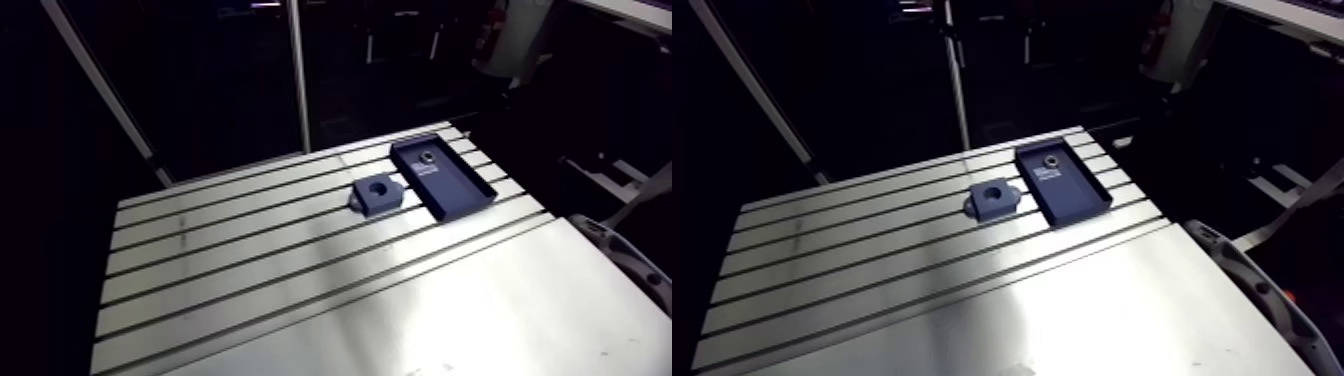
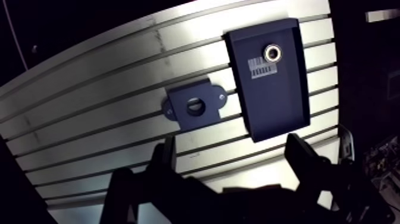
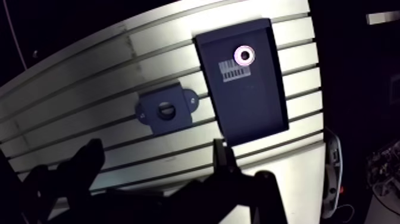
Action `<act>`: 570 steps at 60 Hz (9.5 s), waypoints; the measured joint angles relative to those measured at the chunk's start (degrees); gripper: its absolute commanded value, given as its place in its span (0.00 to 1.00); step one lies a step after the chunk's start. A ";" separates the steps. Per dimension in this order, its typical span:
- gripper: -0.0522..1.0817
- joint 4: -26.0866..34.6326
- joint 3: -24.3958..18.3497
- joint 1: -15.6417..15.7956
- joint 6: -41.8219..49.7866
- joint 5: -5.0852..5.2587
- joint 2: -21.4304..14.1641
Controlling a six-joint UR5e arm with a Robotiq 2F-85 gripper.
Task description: Pick up the bearing and press it into the housing until flush.
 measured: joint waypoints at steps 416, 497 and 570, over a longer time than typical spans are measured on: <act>0.51 -24.02 8.31 -8.89 -24.49 -1.85 17.01; 0.62 -15.52 9.59 -4.65 -15.95 -1.65 6.32; 0.63 -24.44 23.10 2.04 -10.32 -1.12 1.15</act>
